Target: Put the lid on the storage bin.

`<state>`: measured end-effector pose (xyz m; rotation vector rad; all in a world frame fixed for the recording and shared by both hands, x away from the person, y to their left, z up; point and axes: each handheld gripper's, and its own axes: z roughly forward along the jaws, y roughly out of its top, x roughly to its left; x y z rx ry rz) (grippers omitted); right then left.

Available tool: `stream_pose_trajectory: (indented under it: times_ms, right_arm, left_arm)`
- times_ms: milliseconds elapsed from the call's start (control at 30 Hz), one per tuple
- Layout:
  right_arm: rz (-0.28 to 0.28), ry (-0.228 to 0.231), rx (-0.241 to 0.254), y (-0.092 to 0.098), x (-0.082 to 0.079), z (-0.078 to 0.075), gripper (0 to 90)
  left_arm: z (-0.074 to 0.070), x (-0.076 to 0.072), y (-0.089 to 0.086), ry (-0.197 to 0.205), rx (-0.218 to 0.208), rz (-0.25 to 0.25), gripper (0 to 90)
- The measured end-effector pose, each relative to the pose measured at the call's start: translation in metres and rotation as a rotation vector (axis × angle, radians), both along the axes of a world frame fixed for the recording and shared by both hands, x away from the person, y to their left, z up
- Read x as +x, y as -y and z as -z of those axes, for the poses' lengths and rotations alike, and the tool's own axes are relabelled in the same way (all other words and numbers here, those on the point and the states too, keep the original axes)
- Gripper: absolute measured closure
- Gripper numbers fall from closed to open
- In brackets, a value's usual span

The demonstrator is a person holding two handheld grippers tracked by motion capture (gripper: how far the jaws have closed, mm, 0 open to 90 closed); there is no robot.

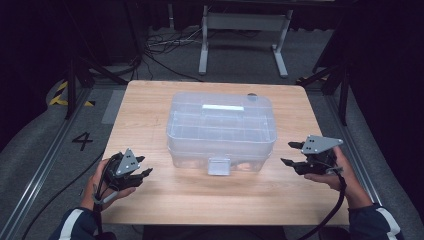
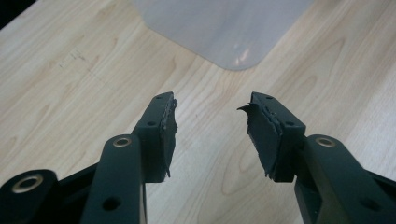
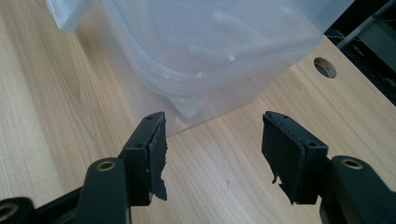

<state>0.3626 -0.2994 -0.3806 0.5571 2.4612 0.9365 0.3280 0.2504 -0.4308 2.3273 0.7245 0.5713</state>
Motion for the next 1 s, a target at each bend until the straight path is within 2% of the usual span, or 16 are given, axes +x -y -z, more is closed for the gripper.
stream_pose_trajectory:
  times_ms: [167,367,467,500,600,700,833,1000]
  right_arm:
    - [0.013,0.001,-0.01,0.007,-0.002,0.005,39.4]
    - [0.052,0.001,-0.012,0.016,-0.003,0.013,37.3]
    - [0.072,0.019,-0.011,0.023,-0.004,0.019,37.0]
    - [0.077,0.016,-0.004,0.026,-0.004,0.022,36.4]
    - [0.11,0.012,-0.035,0.033,-0.003,0.031,35.1]
    - [0.129,-0.003,-0.035,0.039,-0.003,0.038,35.0]
    - [0.138,-0.012,-0.016,0.044,-0.003,0.042,34.5]
    - [0.158,-0.022,-0.016,0.049,-0.004,0.048,33.0]
  left_arm:
    - [0.007,-0.002,-0.005,-0.013,0.039,-0.03,39.8]
    - [0.016,-0.003,-0.012,-0.048,0.055,-0.039,32.9]
    - [0.02,-0.002,-0.017,-0.074,0.035,-0.041,27.9]
    - [0.021,-0.002,-0.02,-0.083,0.026,-0.042,27.2]
    - [0.026,-0.002,-0.027,-0.097,0.024,-0.055,24.2]
    - [0.031,-0.004,-0.033,-0.108,0.023,-0.064,24.0]
    - [0.033,-0.006,-0.04,-0.111,0.017,-0.078,23.0]
    - [0.038,-0.008,-0.047,-0.113,0.001,-0.095,22.3]
